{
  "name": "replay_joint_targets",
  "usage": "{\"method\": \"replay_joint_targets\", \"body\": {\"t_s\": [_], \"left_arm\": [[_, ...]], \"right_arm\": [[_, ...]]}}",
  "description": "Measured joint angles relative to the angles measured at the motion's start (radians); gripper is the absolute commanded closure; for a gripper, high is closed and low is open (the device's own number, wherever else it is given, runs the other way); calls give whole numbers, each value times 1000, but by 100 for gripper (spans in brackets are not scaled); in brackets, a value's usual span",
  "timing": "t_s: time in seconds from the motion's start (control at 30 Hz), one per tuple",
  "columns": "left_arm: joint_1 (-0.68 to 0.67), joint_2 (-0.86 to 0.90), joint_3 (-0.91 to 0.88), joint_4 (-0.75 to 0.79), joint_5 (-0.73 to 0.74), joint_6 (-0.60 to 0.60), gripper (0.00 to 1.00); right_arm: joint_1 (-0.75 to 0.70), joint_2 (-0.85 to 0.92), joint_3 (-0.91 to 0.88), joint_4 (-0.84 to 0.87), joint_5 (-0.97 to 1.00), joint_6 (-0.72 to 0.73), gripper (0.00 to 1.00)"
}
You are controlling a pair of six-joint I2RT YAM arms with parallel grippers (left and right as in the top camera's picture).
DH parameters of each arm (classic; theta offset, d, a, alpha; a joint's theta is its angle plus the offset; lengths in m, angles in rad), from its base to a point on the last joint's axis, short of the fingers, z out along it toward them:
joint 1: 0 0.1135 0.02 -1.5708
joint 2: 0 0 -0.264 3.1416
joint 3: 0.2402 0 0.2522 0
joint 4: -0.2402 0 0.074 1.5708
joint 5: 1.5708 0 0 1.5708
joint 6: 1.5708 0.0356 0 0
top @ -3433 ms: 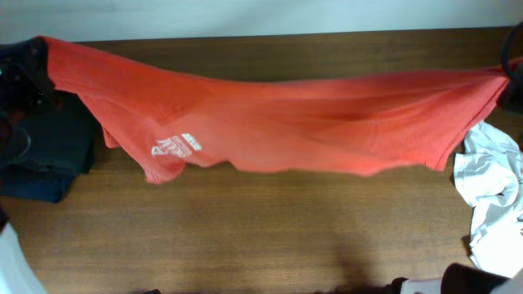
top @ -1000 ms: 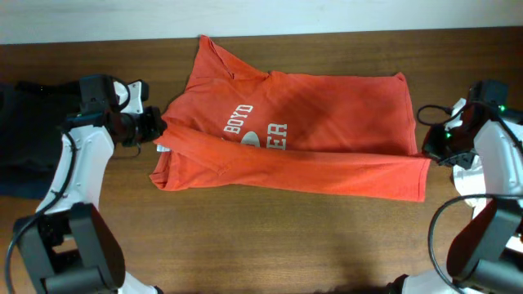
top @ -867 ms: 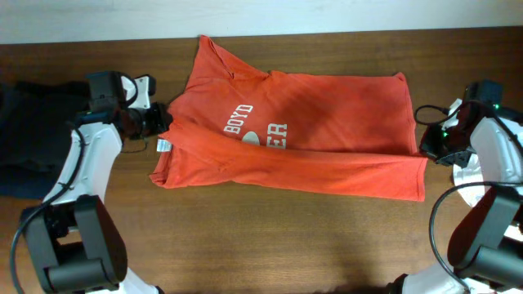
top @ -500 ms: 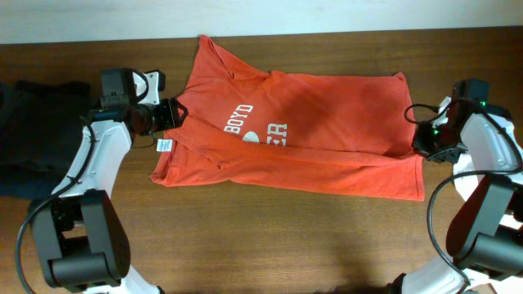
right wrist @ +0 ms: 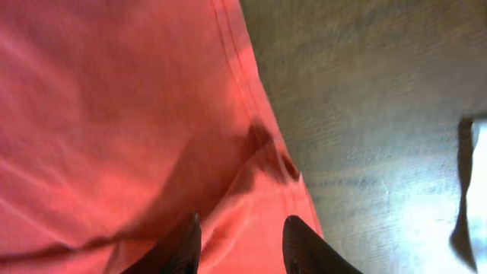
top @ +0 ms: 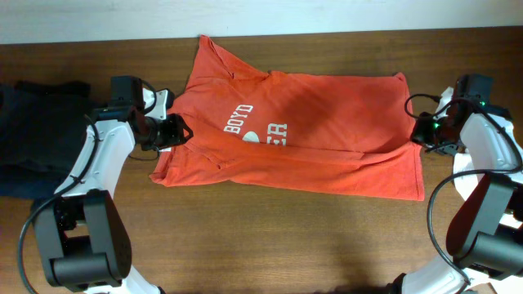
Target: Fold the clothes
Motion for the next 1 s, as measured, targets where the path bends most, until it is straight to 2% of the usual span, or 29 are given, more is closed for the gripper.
{"method": "replay_joint_targets", "body": {"t_s": [0.07, 0.17, 0.33, 0.37, 0.47, 0.6, 0.73, 0.87, 1.0], "left_arm": [[-10, 0, 0, 1, 0, 36, 67], [-64, 0, 0, 4, -2, 79, 73], [-256, 0, 0, 58, -15, 122, 74], [-293, 0, 0, 70, -30, 126, 66], [-414, 0, 0, 124, -42, 132, 64], [-562, 20, 0, 229, -45, 133, 63], [-667, 138, 0, 253, -48, 133, 64], [-742, 180, 0, 312, -53, 133, 64], [-759, 219, 0, 379, -72, 132, 64]], "right_arm": [[-6, 0, 0, -109, -3, 0, 86], [-8, 0, 0, -221, -8, 3, 93], [-8, 0, -112, -196, -8, 0, 95], [-9, 2, -159, -178, -7, 0, 95], [-9, 4, -247, -117, -9, 0, 95], [-10, -11, -268, -95, -11, 0, 95], [-10, -12, -269, -96, -11, 0, 95], [-10, -12, -269, -96, -11, 0, 95], [-11, -12, -269, -97, -11, 1, 95]]}}
